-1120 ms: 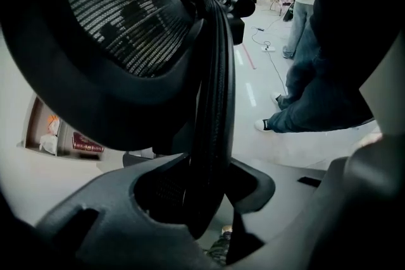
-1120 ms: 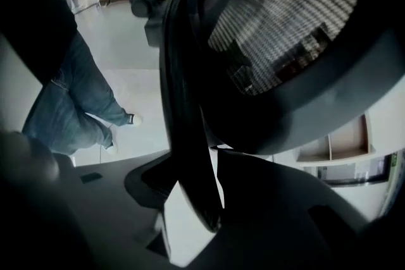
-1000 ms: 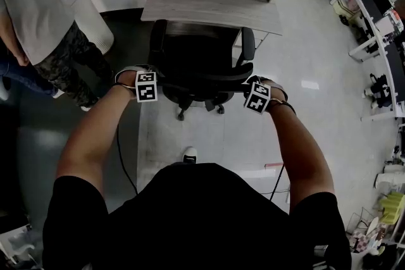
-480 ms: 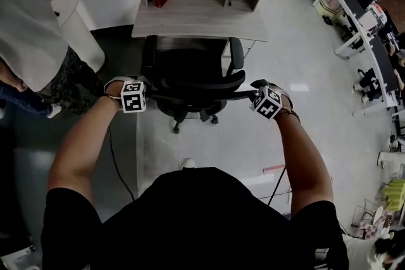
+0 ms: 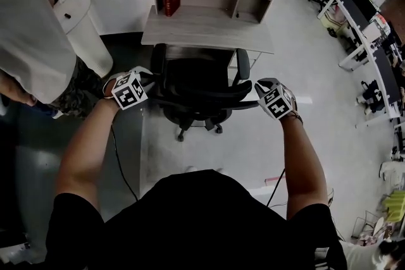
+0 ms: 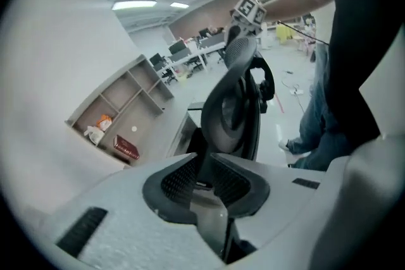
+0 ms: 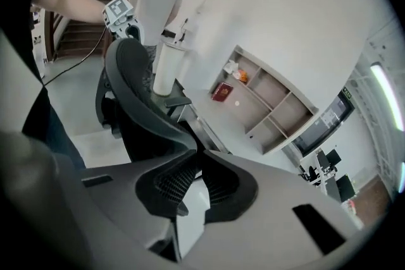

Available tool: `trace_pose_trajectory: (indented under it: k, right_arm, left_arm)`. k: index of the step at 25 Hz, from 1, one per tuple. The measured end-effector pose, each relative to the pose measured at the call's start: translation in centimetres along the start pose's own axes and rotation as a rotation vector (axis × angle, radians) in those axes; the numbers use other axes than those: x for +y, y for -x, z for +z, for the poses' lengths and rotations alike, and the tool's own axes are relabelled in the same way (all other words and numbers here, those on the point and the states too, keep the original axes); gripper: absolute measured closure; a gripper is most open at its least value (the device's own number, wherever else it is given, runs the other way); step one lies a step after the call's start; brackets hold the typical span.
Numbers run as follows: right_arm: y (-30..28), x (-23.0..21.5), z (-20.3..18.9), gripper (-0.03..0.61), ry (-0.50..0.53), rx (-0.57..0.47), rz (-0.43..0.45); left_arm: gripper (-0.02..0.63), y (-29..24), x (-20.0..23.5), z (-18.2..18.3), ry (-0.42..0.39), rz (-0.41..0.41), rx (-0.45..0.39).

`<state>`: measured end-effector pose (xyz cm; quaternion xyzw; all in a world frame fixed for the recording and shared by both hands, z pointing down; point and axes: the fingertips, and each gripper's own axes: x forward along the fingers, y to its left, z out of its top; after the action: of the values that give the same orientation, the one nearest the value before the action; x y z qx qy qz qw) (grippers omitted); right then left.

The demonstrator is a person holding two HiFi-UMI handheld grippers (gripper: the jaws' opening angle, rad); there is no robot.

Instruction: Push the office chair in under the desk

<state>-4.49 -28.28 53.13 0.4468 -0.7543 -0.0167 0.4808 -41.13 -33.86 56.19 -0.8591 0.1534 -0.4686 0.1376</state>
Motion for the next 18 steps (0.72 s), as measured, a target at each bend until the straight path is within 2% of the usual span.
trace_pose_trajectory:
  k: [4, 7, 9, 12, 16, 18]
  right_arm:
    - [0.4, 0.0, 1.4, 0.549, -0.092, -0.079, -0.009]
    - [1.5, -1.0, 2.7, 0.558, -0.136, -0.157, -0.054]
    - [2.2, -1.8, 3.4, 0.561, -0.169, -0.204, -0.089]
    - [2.8, -2.6, 4.1, 0.565, -0.219, -0.249, -0.124]
    - [3.5, -3.2, 4.7, 0.568, -0.296, -0.297, -0.144]
    - [3.8, -3.2, 5.0, 0.568, -0.326, -0.32, -0.153]
  left_arm:
    - [0.577, 2.1, 1.7, 2.8, 0.055, 0.152, -0.151]
    - [0.588, 4.1, 2.8, 5.1, 0.129, 0.239, -0.269]
    - [0.591, 4.7, 3.0, 6.2, 0.151, 0.267, -0.315]
    - [0.595, 4.5, 3.2, 7.1, 0.155, 0.296, -0.341]
    - [0.597, 4.4, 3.8, 7.7, 0.192, 0.336, -0.378]
    - [0.598, 5.0, 3.8, 8.7, 0.196, 0.348, -0.43]
